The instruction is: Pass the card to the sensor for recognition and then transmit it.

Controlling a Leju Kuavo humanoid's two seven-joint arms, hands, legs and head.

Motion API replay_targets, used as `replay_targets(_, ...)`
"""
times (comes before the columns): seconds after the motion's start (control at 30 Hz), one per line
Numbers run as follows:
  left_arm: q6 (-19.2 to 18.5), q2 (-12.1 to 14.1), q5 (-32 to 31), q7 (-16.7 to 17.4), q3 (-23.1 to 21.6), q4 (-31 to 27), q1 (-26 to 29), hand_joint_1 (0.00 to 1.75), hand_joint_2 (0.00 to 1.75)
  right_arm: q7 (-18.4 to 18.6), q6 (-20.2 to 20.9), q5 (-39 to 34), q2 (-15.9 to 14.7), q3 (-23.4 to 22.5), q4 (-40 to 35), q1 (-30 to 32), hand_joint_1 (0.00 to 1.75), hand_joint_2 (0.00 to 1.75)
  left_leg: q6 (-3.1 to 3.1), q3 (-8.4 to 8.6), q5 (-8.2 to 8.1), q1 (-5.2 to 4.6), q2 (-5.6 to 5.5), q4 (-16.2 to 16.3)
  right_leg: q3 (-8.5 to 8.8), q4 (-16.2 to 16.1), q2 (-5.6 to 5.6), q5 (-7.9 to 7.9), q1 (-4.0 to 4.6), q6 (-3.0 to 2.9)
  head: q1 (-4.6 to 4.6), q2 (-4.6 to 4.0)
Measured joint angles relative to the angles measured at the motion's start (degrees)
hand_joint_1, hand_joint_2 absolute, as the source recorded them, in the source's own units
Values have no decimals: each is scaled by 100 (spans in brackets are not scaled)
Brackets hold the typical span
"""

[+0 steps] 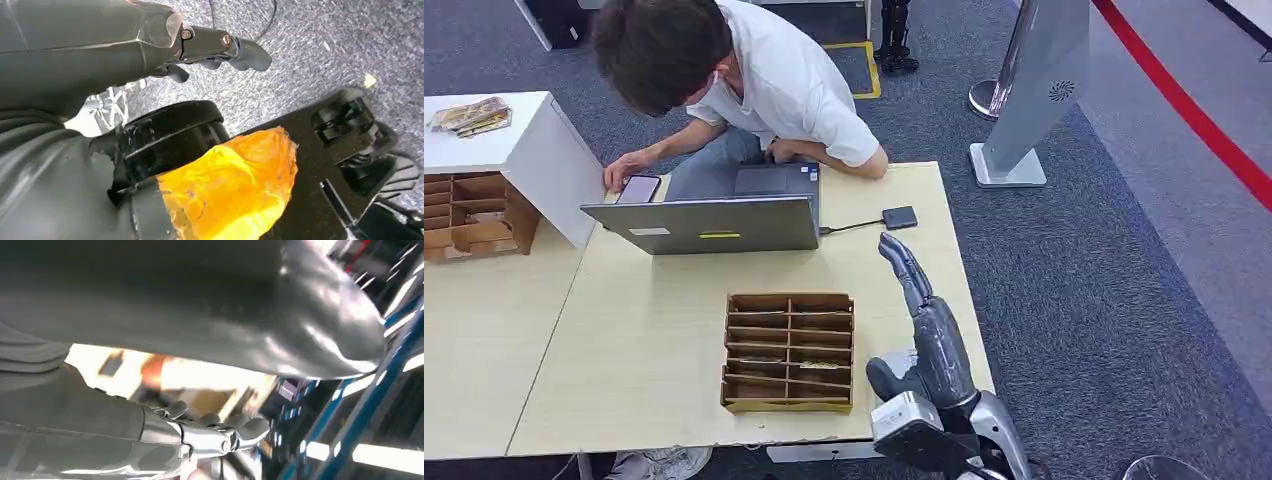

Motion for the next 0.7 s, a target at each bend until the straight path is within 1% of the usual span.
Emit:
replay_targets(0.03,31,0,24,-11,0,0,0,0,0,-124,105,-334,-24,2,0,59,0,0,0,0,0,0,0,0,0,0,0,0,0,0,0,0)
replay_targets(0.1,53,0,53,-13,0,0,-1,0,0,-268,211,-649,-66,0,7,142,0,0,0,0,0,0,1,0,0,0,0,0,0,0,0,0)
replay_targets(0.3,107,0,133,-35,0,0,-5,0,0,-423,285,-725,-168,13,101,299,0,0,3,0,-2,0,1,0,0,0,0,-1,0,0,0,0)
replay_targets(0.33,116,0,151,-46,0,0,-5,0,0,-431,283,-712,-181,20,116,313,0,175,3,0,-2,0,1,0,0,0,0,-1,0,0,0,0)
replay_targets(0.57,153,-2,245,-55,0,0,-5,0,0,-484,200,-397,-271,144,230,366,0,175,3,0,-2,0,1,0,0,0,0,-1,0,0,0,0)
replay_targets(0.7,149,-2,271,-53,0,0,-6,0,0,-446,127,-19,-319,271,304,357,0,175,3,-1,-2,0,1,0,0,0,0,-1,0,0,0,0)
